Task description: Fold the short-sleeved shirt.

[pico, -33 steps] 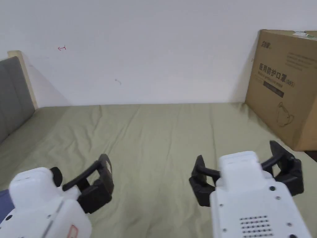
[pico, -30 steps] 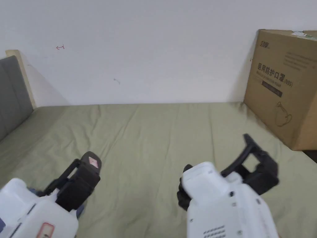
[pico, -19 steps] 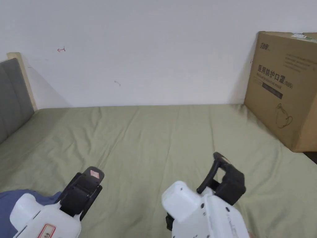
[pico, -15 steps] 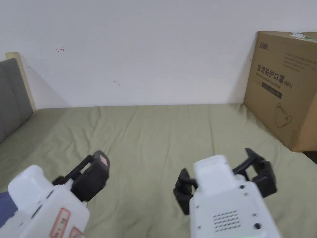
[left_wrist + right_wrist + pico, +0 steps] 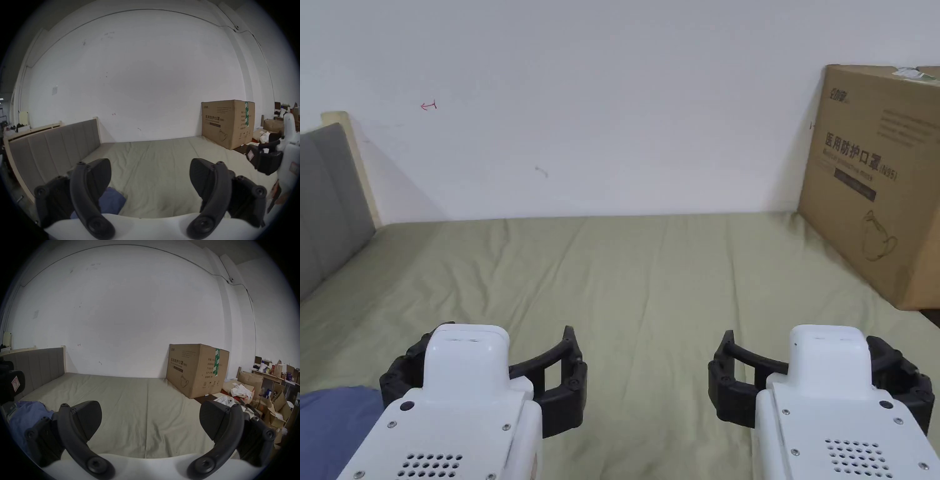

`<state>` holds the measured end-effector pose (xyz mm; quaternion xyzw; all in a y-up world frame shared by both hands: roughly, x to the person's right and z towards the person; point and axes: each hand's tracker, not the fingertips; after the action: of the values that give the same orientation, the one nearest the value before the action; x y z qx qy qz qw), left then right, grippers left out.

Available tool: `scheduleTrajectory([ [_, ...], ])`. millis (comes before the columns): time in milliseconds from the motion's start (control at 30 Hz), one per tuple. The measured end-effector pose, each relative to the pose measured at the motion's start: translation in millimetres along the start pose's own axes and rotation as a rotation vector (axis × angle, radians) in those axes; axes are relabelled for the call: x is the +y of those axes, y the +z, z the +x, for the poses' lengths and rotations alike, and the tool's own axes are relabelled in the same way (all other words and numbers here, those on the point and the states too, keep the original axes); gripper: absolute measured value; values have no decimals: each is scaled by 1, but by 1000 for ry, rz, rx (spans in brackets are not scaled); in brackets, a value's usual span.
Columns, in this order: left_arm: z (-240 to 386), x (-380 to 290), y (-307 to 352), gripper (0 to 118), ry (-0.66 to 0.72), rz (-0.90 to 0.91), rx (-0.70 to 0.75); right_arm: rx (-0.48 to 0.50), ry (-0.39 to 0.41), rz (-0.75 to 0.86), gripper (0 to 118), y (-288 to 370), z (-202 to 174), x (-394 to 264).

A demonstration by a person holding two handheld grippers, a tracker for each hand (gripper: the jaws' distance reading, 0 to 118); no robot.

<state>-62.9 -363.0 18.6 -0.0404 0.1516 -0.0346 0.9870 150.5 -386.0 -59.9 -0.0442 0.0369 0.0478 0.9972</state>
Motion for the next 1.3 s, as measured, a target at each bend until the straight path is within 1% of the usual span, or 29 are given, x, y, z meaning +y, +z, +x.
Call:
scheduleTrajectory([
  [33,1,0,3,83,-4,9,7,-2,1,1,115,1,0,3],
  [67,0,1,5,60,-6,11,5,10,-4,2,103,2,1,4],
  [100,-1,1,6,29,-4,11,3,20,-10,3,76,4,1,5],
  [133,-1,1,4,0,6,9,-3,12,-14,7,17,5,0,5],
  [167,-1,0,3,0,13,-1,4,-32,-28,13,5,4,-2,5],
  [233,1,-5,4,0,11,-1,21,0,-24,0,5,2,3,4],
  [300,-1,-8,4,0,-1,-13,-9,1,4,-34,4,-2,2,4],
  [333,-1,-8,5,0,4,-11,-6,0,-2,-34,1,-1,2,4],
  [433,-9,-2,6,0,54,-6,2,21,-14,-39,1,-2,-2,5],
  [533,-21,2,5,0,60,-17,32,58,23,-52,1,-2,-12,9],
  [633,-41,4,11,0,66,-18,89,139,13,-58,1,-3,-28,15],
  [667,-50,4,15,0,80,-18,123,180,4,-58,1,-3,-35,18],
  [700,-62,5,19,0,90,-18,150,220,-4,-61,1,3,-49,23],
  [767,-83,8,29,0,85,-24,238,309,-15,-63,1,6,-69,25],
  [867,-118,8,49,0,68,-40,404,440,5,-75,1,16,-108,29],
  [967,-148,4,70,0,77,-71,535,580,-16,-97,1,26,-140,31],
  [1000,-156,2,76,0,74,-82,570,613,-13,-101,1,28,-150,31],
  [1067,-167,-3,82,0,75,-109,623,651,11,-97,1,33,-168,30],
  [1100,-172,-5,84,0,75,-118,627,665,24,-96,1,35,-172,30],
  [1233,-182,-19,75,0,84,-173,619,710,41,-118,1,37,-188,26],
  [1300,-186,-29,63,0,98,-217,587,716,50,-144,1,35,-192,22],
])
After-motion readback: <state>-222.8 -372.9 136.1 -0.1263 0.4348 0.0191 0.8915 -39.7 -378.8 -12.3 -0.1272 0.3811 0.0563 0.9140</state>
